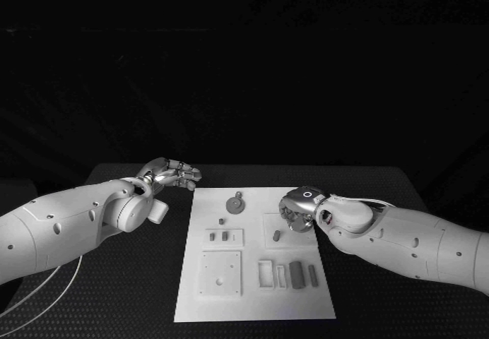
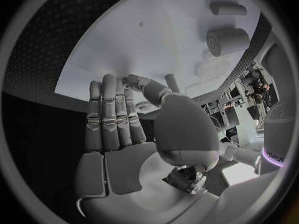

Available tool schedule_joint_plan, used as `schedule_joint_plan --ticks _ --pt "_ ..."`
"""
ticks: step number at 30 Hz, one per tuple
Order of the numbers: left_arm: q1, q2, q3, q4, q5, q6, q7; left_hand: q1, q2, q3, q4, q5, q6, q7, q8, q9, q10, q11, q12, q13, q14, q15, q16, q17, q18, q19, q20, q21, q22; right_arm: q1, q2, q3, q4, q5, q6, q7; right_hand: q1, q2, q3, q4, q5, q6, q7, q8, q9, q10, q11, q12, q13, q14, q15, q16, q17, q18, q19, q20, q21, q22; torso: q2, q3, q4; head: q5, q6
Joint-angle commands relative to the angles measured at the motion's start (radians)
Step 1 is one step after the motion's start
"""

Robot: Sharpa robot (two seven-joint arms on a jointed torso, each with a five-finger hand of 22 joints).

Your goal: Assemble the parts on the task board

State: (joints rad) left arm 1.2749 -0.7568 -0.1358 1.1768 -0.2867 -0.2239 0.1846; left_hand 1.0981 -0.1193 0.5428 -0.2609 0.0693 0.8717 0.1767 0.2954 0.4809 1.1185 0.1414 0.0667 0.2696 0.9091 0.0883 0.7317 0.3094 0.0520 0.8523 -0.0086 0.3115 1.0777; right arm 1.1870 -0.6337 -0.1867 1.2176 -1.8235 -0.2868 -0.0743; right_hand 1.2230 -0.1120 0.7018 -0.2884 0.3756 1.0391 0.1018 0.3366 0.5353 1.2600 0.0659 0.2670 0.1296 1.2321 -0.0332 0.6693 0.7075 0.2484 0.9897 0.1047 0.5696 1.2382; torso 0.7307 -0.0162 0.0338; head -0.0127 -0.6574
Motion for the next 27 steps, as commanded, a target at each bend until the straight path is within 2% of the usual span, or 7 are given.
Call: schedule_joint_plan --ticks 1,7,10,16,19,22,27 --pt "0.003 0.005 0.001 -0.001 0.006 0.010 0.008 0.004 0.010 -0.005 0.000 -0.004 -0.001 0.000 0.005 0.001 -0.002 0.000 0.003 -0.002 0.008 0.000 -0.004 0.001 -0.004 0.007 -0.001 -0.004 -0.002 -0.016 -0.007 -0.012 -0.010 -0.028 0.053 -0.029 0.006 0.010 0.021 -0.004 0.001 0.012 -0.001 0.007 0.004 0.011 -0.002 0.007 0.007 0.008 -0.002 0.007 0.004 0.013 0.010 -0.003 0.006 0.004 0.000 0.0002 0.0009 -0.001 0.000" --pt "0.003 0.006 0.001 -0.008 0.006 0.009 0.009 0.004 0.010 -0.006 0.000 -0.004 -0.001 0.000 0.005 0.001 -0.001 0.000 0.003 -0.002 0.009 0.000 -0.005 0.003 -0.004 0.007 -0.001 -0.004 -0.002 -0.016 -0.010 -0.012 -0.004 -0.020 0.034 -0.025 0.005 0.010 0.024 -0.004 0.001 0.017 -0.004 0.011 0.009 0.018 -0.005 0.007 0.013 0.013 -0.005 0.014 0.008 0.013 0.018 -0.007 0.010 0.010 0.000 -0.0001 0.0002 -0.002 -0.002" --pt "0.003 0.006 0.001 -0.009 0.006 0.010 0.009 0.004 0.010 -0.006 0.000 -0.004 -0.001 -0.001 0.005 0.001 -0.001 0.000 0.003 -0.002 0.009 0.000 -0.006 0.003 -0.004 0.008 -0.001 -0.004 -0.002 -0.016 -0.013 -0.012 -0.002 -0.011 0.027 -0.023 0.004 0.010 0.025 -0.004 0.001 0.018 -0.004 0.011 0.010 0.019 -0.006 0.007 0.014 0.014 -0.006 0.015 0.009 0.013 0.020 -0.008 0.011 0.011 0.001 0.0000 0.0004 -0.004 0.006" --pt "0.003 0.009 0.001 -0.018 0.006 0.016 0.001 0.004 0.010 -0.007 0.001 -0.004 -0.002 0.000 0.005 0.001 -0.002 0.000 0.002 -0.003 0.010 0.000 -0.008 0.005 -0.004 0.008 -0.001 -0.005 -0.002 -0.016 -0.021 -0.011 0.000 0.015 -0.007 -0.017 0.000 0.009 0.027 -0.004 0.001 0.019 -0.005 0.013 0.018 0.023 -0.008 0.003 0.022 0.027 -0.011 0.029 0.017 0.013 0.036 -0.016 0.020 0.020 -0.001 -0.0005 0.0008 -0.006 0.013" --pt "0.003 0.009 0.001 -0.021 0.006 0.017 0.001 0.003 0.009 -0.008 0.001 -0.004 -0.002 0.000 0.005 0.001 -0.003 0.000 0.002 -0.003 0.010 0.000 -0.009 0.006 -0.004 0.008 -0.001 -0.005 -0.002 -0.015 -0.028 -0.010 0.007 0.018 -0.008 -0.017 -0.001 0.009 0.027 -0.004 0.001 0.019 -0.006 0.013 0.019 0.023 -0.008 0.003 0.023 0.028 -0.011 0.030 0.018 0.013 0.038 -0.017 0.021 0.022 -0.001 -0.0014 0.0004 -0.007 0.012" --pt "0.003 0.010 0.001 -0.027 0.006 0.017 0.000 0.003 0.009 -0.008 0.001 -0.004 -0.003 0.000 0.005 0.001 -0.003 0.001 0.002 -0.004 0.010 0.000 -0.009 0.007 -0.004 0.008 -0.001 -0.006 -0.002 -0.009 -0.033 -0.006 0.011 0.039 0.003 -0.011 -0.001 0.008 0.028 -0.004 0.001 0.019 -0.006 0.013 0.020 0.024 -0.008 0.003 0.024 0.028 -0.012 0.031 0.019 0.013 0.038 -0.017 0.021 0.022 0.000 -0.0004 -0.0007 -0.002 0.011" --pt "0.003 0.012 0.001 -0.030 0.006 0.017 0.000 0.002 0.009 -0.009 0.001 -0.004 -0.003 0.000 0.005 0.001 -0.002 0.000 0.003 -0.004 0.010 0.000 -0.010 0.008 -0.004 0.009 -0.001 -0.006 -0.003 0.004 -0.036 0.001 0.019 0.060 0.014 -0.003 -0.001 0.008 0.028 -0.004 0.001 0.020 -0.006 0.013 0.020 0.024 -0.009 0.002 0.025 0.028 -0.012 0.032 0.020 0.013 0.039 -0.018 0.022 0.023 0.001 0.0005 0.0002 -0.005 0.010"
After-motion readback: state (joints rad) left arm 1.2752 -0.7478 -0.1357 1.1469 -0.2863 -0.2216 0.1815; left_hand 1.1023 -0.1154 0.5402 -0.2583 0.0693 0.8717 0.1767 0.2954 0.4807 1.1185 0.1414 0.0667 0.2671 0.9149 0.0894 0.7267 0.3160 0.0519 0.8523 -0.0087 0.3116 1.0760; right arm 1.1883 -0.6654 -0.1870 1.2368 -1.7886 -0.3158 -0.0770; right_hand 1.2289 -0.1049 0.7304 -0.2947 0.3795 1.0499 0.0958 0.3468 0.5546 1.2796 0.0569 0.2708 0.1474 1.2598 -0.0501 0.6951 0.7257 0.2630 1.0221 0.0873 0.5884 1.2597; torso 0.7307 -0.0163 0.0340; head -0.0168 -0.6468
